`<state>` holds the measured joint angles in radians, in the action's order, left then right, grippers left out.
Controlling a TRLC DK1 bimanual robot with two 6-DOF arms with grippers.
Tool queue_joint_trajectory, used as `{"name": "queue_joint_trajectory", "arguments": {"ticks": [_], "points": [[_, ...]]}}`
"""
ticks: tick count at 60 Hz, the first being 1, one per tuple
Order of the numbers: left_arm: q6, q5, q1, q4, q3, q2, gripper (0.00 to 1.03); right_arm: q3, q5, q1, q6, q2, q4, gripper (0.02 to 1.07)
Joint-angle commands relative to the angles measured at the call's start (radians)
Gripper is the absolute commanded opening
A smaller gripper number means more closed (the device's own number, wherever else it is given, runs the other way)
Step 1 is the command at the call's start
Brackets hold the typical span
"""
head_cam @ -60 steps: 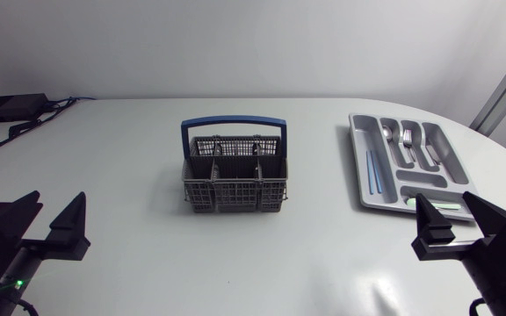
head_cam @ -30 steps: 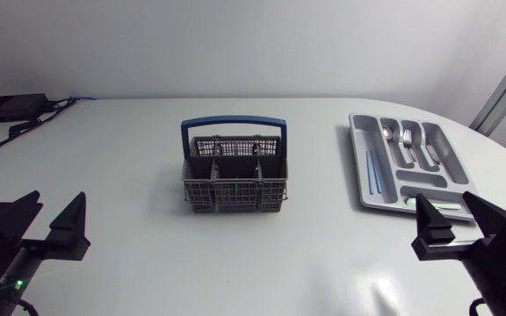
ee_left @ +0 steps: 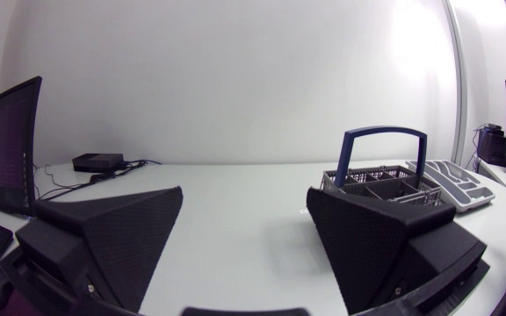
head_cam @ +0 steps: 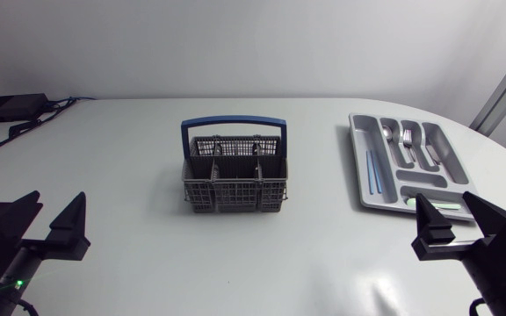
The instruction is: Unload the cutlery basket into the drawer organizer.
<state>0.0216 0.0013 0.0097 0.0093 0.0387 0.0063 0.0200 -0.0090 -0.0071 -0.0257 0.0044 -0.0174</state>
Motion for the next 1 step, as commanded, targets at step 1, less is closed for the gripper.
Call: {"name": "queue_joint_trajectory", "arguments": {"ticks": [1], "points": [[-0.022, -0.001, -0.010, -0.009, -0.039, -0.006, 0.99, -0.020, 0.009, 0.007, 0.026, -0.004, 0.017, 1.02]]}}
